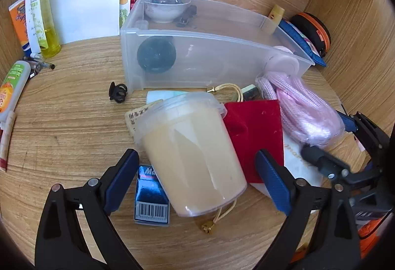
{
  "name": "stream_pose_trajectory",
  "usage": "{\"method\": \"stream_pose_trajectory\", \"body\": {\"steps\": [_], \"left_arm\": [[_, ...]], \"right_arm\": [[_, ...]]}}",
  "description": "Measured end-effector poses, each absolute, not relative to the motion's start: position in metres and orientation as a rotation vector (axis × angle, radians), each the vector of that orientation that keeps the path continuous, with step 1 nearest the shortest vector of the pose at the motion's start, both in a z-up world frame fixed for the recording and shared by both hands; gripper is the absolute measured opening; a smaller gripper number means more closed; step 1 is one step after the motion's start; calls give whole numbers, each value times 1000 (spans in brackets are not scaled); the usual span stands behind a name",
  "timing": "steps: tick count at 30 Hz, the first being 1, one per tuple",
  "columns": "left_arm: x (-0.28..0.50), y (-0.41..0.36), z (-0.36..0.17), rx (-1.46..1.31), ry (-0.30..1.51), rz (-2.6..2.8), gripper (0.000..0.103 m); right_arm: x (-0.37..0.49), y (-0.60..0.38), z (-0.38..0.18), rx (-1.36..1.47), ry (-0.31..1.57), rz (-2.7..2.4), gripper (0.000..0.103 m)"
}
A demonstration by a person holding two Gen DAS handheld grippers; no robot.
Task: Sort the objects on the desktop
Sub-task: 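Grasp the cream plastic tub with the left tool while the right tool grasps the bagged pink rope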
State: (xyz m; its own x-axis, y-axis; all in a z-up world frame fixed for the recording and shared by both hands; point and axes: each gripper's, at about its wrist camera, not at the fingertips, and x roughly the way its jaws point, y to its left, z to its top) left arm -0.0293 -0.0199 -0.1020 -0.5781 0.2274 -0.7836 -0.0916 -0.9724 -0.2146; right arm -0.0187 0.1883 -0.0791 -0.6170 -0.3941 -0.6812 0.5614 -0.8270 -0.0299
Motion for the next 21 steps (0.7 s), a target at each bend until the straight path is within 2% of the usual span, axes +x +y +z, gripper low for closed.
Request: {"method": "stream_pose_trajectory", "body": {"steps": [15, 19, 21], "left_arm": [[-24, -29, -97, -1289, -186, 2666, 95], [-32, -21, -104, -1312, -198, 2632, 95], [-35, -18, -105, -1309, -193, 2628, 95]], "right_arm": [[-31, 240, -67, 980, 145, -2425, 72], [-32, 223, -73, 979, 179, -2416, 83], [-34, 215, -75, 977, 190, -2404, 83]]}}
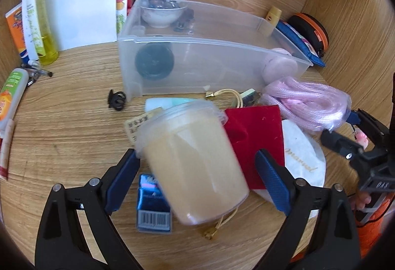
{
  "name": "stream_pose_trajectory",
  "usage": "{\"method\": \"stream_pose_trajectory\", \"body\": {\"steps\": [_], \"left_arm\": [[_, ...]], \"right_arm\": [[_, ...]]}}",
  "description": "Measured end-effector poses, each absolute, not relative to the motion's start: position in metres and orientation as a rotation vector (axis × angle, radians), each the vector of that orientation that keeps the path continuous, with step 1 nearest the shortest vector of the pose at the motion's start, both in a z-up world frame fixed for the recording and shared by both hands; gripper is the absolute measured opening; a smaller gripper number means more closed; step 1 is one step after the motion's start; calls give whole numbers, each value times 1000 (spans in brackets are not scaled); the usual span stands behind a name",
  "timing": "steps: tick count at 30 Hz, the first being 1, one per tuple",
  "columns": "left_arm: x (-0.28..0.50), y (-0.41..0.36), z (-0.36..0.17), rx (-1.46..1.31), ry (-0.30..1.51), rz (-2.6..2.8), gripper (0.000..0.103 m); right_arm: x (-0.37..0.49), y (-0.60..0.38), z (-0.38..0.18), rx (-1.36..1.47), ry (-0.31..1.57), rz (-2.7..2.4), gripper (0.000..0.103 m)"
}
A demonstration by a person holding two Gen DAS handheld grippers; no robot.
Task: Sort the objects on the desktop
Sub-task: 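Grasp the cream plastic tub with the left tool while the right tool grasps the bagged pink rope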
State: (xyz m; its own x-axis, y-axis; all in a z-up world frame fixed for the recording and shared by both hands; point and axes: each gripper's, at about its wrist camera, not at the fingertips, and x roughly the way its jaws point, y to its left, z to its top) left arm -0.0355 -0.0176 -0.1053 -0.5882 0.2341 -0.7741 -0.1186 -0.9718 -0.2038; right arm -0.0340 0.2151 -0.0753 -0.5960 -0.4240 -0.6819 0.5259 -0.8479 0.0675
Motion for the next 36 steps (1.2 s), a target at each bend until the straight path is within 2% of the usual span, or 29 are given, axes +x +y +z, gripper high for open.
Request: {"method": "stream_pose_trajectory", "body": {"steps": [7, 9, 12, 18, 32, 33, 34, 36], "left_arm": [[-41, -16, -102, -1282, -172, 2655, 95], [-42, -16, -102, -1274, -152, 2680, 86], [-43, -17, -102, -1261, -165, 2680, 84], [-42, -23, -99, -1214, -200, 2700, 70], [-31, -27, -88, -1146, -206, 2745, 67], [-30, -28, -84, -1128, -204, 2754, 67], [-29, -28, -81, -1116, -203, 2759, 67], [-27, -29, -75, -1094, -195, 2770, 67]], "right_arm": [[-47, 188, -83, 988, 220, -2378, 83], [-51, 185, -84, 976, 248, -2419, 83], [-60, 186, -85, 983, 218, -2419, 82], [-63, 191, -82, 971, 182, -2412, 67], [-65, 212, -56, 908, 81, -2410, 49], [-64, 213, -53, 899, 80, -2413, 42], [-64, 213, -51, 892, 76, -2411, 30], [-65, 215, -47, 897, 66, -2399, 28]]}}
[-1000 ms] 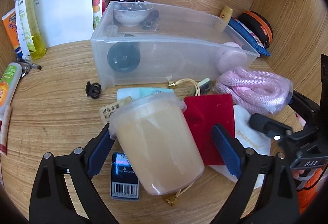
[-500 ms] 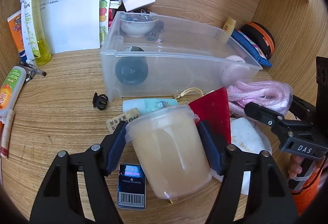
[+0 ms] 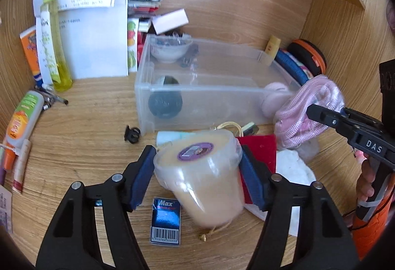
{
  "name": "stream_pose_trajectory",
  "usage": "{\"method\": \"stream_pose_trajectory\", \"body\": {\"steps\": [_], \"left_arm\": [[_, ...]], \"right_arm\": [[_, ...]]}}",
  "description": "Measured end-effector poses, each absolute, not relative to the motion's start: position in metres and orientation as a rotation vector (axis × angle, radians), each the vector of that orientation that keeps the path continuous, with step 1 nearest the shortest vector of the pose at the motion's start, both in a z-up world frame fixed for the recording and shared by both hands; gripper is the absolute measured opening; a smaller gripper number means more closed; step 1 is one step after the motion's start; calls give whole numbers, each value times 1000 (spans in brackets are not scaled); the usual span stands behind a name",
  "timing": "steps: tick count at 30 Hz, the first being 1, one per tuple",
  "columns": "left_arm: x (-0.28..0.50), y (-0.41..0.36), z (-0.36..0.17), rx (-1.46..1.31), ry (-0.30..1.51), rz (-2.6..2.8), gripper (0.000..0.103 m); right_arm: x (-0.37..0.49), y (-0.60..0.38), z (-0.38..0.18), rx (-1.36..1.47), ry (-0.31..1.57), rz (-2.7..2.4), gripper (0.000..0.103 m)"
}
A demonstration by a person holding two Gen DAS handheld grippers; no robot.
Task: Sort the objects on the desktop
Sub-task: 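Grasp the cream plastic tub with the left tool while the right tool grasps the bagged pink rope, then lift the cream tub and pink rope over the clear bin and release both inside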
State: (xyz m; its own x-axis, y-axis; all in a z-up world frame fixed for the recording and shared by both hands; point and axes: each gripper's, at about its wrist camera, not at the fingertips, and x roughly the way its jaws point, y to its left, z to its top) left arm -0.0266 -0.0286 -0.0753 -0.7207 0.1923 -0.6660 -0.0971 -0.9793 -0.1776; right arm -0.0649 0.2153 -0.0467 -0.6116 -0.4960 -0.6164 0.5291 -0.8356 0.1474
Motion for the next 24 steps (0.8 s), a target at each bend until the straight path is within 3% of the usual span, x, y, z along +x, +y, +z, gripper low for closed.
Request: {"method": "stream_pose_trajectory", "body": {"steps": [24], "left_arm": [[-12, -37, -21, -859, -204, 2888, 67]], "right_arm": [[-54, 203, -11, 765, 142, -2432, 23]]}}
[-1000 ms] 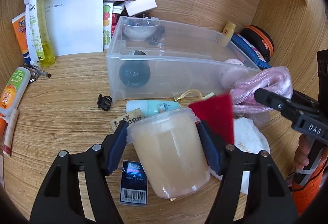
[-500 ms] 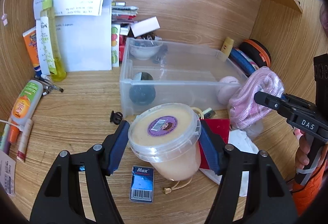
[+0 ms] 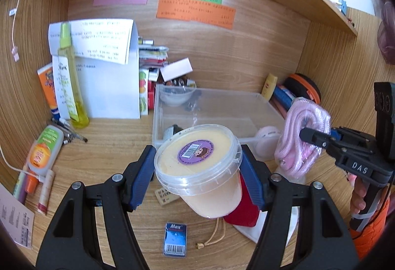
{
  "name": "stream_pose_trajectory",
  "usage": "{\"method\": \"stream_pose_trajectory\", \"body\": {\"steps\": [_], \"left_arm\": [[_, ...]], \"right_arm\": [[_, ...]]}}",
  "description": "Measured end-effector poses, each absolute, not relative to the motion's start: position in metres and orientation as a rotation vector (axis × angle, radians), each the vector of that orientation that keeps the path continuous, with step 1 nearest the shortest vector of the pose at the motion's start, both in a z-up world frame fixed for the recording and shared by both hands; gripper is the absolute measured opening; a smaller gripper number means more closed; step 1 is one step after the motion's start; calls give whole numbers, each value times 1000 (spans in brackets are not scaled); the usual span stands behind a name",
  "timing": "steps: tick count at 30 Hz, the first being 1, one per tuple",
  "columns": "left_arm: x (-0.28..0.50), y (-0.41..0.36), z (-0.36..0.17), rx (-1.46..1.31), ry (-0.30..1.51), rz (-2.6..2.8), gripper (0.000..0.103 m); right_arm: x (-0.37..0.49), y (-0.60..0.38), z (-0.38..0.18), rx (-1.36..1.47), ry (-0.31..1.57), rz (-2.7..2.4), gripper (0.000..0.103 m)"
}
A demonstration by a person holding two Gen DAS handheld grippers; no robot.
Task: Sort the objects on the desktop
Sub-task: 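Lift the cream tub and pink rope over the clear bin and release both inside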
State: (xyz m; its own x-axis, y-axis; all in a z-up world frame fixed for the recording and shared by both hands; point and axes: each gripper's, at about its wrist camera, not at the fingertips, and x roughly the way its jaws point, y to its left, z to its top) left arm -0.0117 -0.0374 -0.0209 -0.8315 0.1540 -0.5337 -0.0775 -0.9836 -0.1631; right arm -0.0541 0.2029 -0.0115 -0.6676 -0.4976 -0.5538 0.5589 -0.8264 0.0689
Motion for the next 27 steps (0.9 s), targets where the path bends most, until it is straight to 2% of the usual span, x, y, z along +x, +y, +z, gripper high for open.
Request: {"method": "stream_pose_trajectory", "body": {"steps": [27], "left_arm": [[-40, -38, 33, -654, -199, 2939, 67]], "right_arm": [[-71, 189, 37, 615, 188, -2463, 22]]}}
